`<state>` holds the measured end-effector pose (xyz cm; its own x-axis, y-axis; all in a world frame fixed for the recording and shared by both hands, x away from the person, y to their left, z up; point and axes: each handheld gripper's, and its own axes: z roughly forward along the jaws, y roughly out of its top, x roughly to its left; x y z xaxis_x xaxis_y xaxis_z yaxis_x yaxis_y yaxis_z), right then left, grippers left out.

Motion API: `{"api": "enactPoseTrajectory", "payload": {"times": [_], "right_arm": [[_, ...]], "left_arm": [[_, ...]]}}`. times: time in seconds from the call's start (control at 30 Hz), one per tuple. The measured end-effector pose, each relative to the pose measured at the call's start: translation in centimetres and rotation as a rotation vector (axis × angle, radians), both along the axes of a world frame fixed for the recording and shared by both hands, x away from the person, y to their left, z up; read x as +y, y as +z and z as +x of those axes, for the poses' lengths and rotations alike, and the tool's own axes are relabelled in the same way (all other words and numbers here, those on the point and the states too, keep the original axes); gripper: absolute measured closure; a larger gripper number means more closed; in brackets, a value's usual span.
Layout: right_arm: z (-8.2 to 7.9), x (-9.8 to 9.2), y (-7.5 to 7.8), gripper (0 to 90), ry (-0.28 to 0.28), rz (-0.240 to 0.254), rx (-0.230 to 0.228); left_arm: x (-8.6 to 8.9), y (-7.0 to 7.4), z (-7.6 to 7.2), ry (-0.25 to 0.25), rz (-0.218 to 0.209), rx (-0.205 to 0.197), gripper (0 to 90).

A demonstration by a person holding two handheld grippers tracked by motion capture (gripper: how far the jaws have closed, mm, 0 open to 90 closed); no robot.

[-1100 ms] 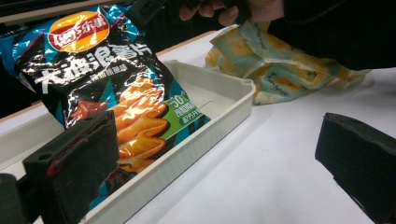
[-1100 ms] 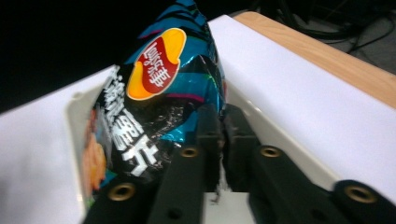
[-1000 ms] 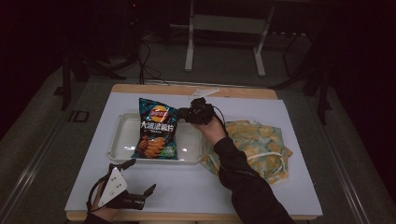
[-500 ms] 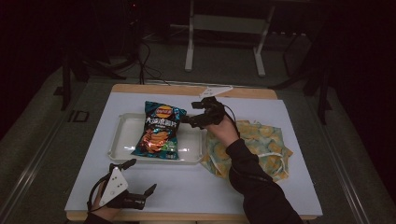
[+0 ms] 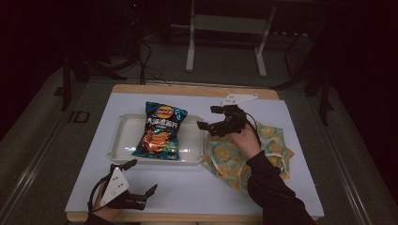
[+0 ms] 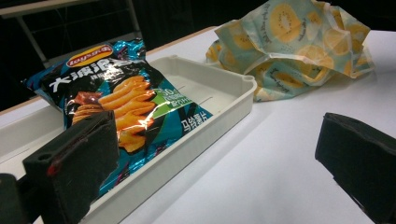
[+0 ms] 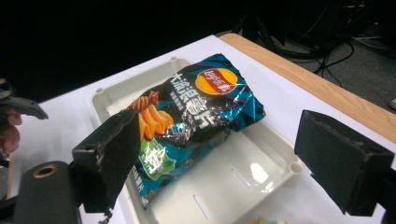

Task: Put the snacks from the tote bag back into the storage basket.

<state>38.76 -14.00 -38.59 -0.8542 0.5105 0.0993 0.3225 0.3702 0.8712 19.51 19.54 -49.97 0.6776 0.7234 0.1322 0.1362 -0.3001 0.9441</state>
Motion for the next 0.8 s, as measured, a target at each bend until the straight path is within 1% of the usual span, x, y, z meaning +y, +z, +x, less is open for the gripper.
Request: {"api": "enactPoseTrajectory", "payload": {"times": [0.03, 0.1, 0.23, 0.33, 0.4, 0.57, 0.63, 0.7, 0.8], "right_arm": [[-0.2, -0.4, 0.0, 14.5, -0.011, -0.004, -0.003], [-0.6, -1.4, 0.1, 14.6, -0.022, 0.010, -0.002], [-1.4, -3.4, 0.3, 14.7, -0.052, 0.017, -0.017], [-2.0, -4.8, 0.4, 14.7, -0.082, 0.004, -0.034], [-2.3, -5.8, 0.3, 14.7, -0.097, 0.003, -0.028], [-3.2, -7.8, -0.2, 14.7, -0.131, -0.004, -0.033], [-3.5, -8.7, -0.4, 14.7, -0.133, 0.000, -0.029], [-3.9, -9.5, -0.5, 14.7, -0.151, -0.015, -0.043], [-4.6, -11.1, -0.7, 14.7, -0.166, 0.019, -0.030]], "left_arm": [[0.0, 0.0, 0.0, -0.001, -0.004, 0.001, 0.2], [0.0, 0.0, 0.0, -0.002, -0.006, 0.004, 0.2], [-0.1, -0.1, 0.0, -0.002, -0.004, 0.012, 0.2], [-0.1, -0.1, 0.0, -0.004, -0.008, 0.014, 0.2], [-0.1, -0.1, 0.0, -0.003, -0.007, 0.015, 0.2], [-0.2, -0.1, 0.1, -0.003, -0.005, 0.016, 0.2], [-0.2, -0.1, 0.1, -0.003, -0.004, 0.017, 0.2], [-0.2, -0.1, 0.1, -0.002, -0.002, 0.016, 0.2], [-0.1, -0.1, 0.1, -0.003, -0.002, 0.016, 0.2]]}}
